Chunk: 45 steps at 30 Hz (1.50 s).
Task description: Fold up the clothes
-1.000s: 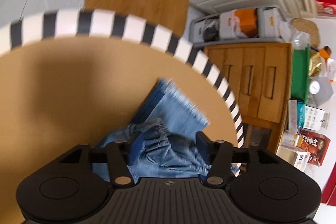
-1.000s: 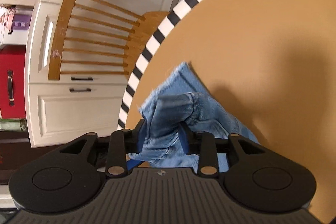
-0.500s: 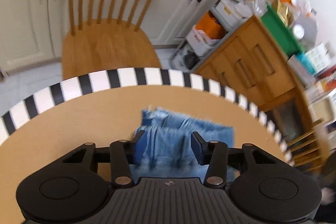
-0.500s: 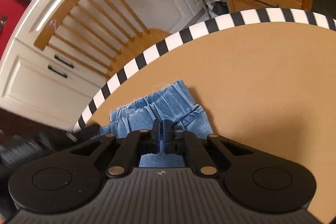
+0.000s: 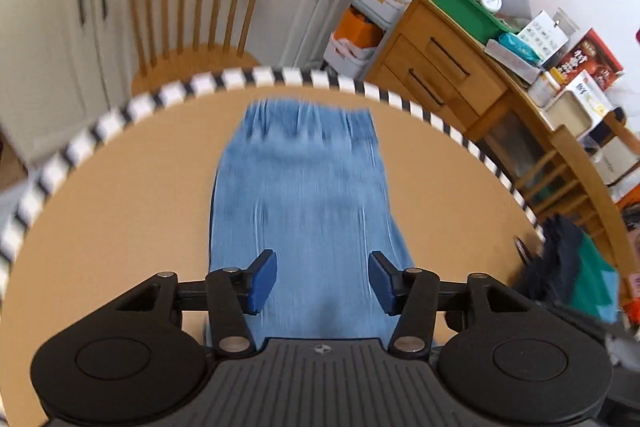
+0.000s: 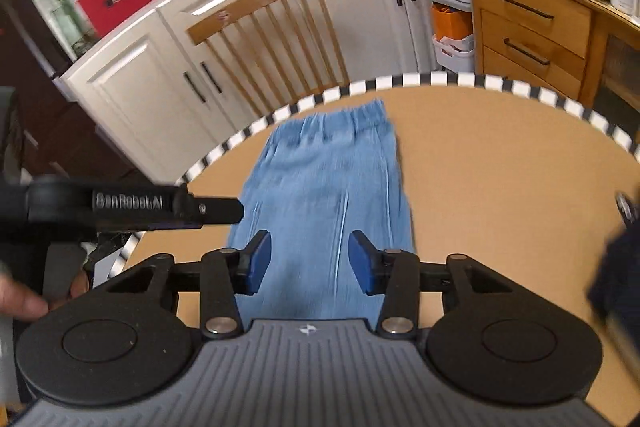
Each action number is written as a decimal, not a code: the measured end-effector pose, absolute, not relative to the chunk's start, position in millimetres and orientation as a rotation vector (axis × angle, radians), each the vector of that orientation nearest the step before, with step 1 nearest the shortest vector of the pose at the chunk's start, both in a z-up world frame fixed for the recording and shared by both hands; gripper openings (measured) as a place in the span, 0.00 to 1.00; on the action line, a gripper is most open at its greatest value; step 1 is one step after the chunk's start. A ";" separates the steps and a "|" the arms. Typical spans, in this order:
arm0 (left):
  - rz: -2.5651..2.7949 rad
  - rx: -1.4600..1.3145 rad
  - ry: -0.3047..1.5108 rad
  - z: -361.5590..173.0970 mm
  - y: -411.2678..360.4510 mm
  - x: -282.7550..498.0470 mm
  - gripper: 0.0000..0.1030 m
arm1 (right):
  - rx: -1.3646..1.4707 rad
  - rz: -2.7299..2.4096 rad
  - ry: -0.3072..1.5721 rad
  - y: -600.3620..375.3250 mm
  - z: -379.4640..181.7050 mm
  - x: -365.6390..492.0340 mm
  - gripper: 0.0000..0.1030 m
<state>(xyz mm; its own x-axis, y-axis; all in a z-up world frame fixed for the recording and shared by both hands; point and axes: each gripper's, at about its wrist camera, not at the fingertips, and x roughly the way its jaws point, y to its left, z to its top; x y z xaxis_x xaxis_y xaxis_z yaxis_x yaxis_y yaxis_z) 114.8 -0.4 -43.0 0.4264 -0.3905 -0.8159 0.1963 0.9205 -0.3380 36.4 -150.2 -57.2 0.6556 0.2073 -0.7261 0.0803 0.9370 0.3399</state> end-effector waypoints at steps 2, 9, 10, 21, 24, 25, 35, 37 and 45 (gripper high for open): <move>-0.355 -0.227 1.074 -52.6 15.2 82.9 0.55 | 0.347 0.069 0.846 -145.5 -59.9 -0.7 0.42; -0.365 -0.198 1.034 -96.0 32.7 -2.4 0.45 | 0.270 0.119 0.846 -110.1 -88.0 -70.3 0.22; -0.367 -0.189 1.031 -103.2 31.9 -9.7 0.39 | 0.255 0.135 0.842 -103.2 -92.4 -70.5 0.22; -0.359 -0.029 1.034 -139.4 10.9 -24.5 0.41 | 0.202 0.056 0.969 -93.3 -137.7 -71.4 0.22; -0.364 0.002 1.028 -140.4 5.2 -26.4 0.56 | 0.248 0.055 0.971 -99.9 -137.2 -68.5 0.24; -0.366 0.012 1.026 -140.7 3.3 -27.0 0.56 | 0.264 0.059 0.969 -102.2 -137.9 -68.8 0.24; -0.379 0.048 0.998 -134.3 -3.6 -41.2 0.62 | 0.353 0.061 0.955 -114.5 -139.3 -72.1 0.24; -0.381 0.036 0.990 -130.3 -1.4 -46.3 0.62 | 0.386 0.042 0.948 -119.9 -129.4 -79.3 0.26; -0.387 -0.009 0.957 -114.2 7.2 -66.8 0.71 | 0.921 -0.028 0.921 -189.0 -144.7 -141.0 0.56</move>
